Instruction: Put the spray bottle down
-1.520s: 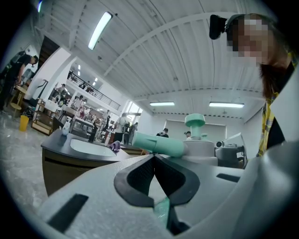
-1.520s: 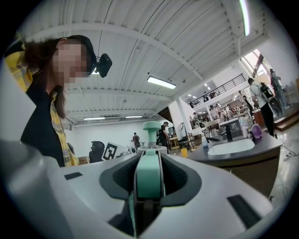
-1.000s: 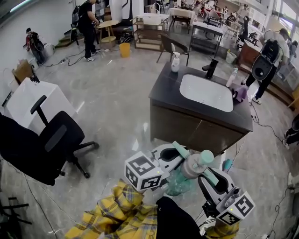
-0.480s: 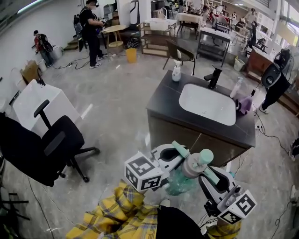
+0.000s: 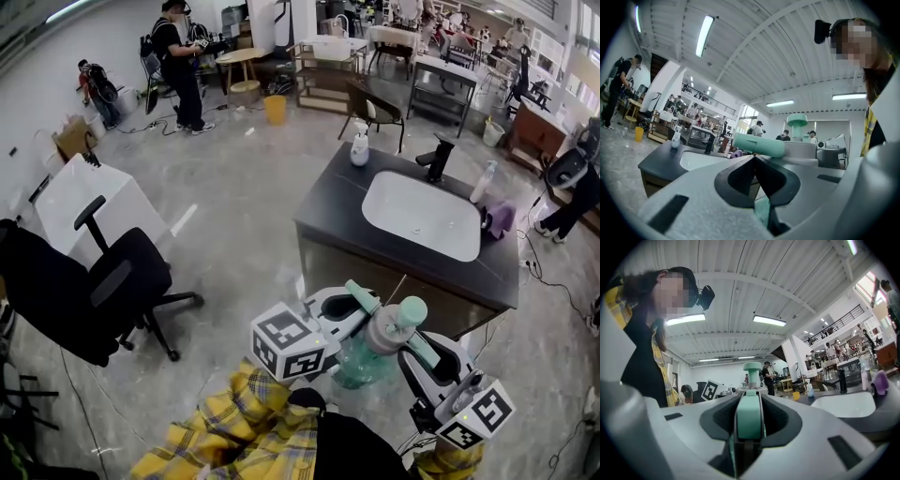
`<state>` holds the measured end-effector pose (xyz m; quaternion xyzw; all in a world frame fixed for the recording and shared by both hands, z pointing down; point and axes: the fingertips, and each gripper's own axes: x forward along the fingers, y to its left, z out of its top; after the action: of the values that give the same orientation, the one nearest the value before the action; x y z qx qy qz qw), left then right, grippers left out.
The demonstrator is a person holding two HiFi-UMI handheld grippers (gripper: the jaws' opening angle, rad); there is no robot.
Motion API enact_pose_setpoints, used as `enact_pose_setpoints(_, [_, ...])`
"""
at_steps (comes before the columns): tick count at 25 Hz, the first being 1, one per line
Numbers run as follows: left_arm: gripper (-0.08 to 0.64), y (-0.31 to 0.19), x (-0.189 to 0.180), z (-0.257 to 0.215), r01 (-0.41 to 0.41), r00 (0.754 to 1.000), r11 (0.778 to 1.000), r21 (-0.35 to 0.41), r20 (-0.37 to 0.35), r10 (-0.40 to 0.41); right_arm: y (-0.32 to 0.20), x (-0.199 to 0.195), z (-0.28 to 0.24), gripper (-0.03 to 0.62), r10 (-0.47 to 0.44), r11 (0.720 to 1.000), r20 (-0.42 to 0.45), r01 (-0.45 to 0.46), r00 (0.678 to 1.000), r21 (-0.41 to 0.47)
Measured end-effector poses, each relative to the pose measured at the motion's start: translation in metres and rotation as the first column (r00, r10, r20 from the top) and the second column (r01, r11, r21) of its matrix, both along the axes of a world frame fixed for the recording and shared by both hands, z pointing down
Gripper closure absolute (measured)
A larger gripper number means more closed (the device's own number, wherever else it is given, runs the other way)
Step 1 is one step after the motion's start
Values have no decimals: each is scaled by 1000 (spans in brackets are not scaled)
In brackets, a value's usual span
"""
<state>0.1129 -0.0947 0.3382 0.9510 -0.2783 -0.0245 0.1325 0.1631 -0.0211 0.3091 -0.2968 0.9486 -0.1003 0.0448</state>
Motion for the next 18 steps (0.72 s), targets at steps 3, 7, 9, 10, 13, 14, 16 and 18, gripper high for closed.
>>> enact_pose_setpoints(3, [554,2,-1,8,12,1000,1000,1,4,-12,2,-1,7,477,-8,1000,3,8,1000,2])
enact_pose_setpoints(7, [554,-3,0,7,22,1000,1000,6,9,-22,-3,2,8,477,-3,1000,12,3,1000,0])
enact_pose_setpoints(9, [554,-5,1,7,23,1000,1000,5,10,-24,-4,2,8,476,-1,1000,18,1,1000,-5])
enact_pose_setpoints(10, [554,-5,1,8,23,1000,1000,3,10,-23,-5,2,10,477,-1,1000,21,1,1000,-8])
enact_pose_setpoints(13, [554,-8,1,15,21,1000,1000,-1,6,-21,-8,3,15,477,0,1000,20,0,1000,-12])
enact_pose_setpoints(14, [554,-9,2,17,18,1000,1000,-1,5,-18,-9,3,17,477,3,1000,19,-2,1000,-11])
enact_pose_setpoints(16, [554,-11,3,22,13,1000,1000,1,4,-13,-10,4,23,477,11,1000,16,-11,1000,-12])
enact_pose_setpoints(18, [554,-12,5,28,10,1000,1000,0,4,-10,-10,5,28,477,17,1000,13,-17,1000,-16])
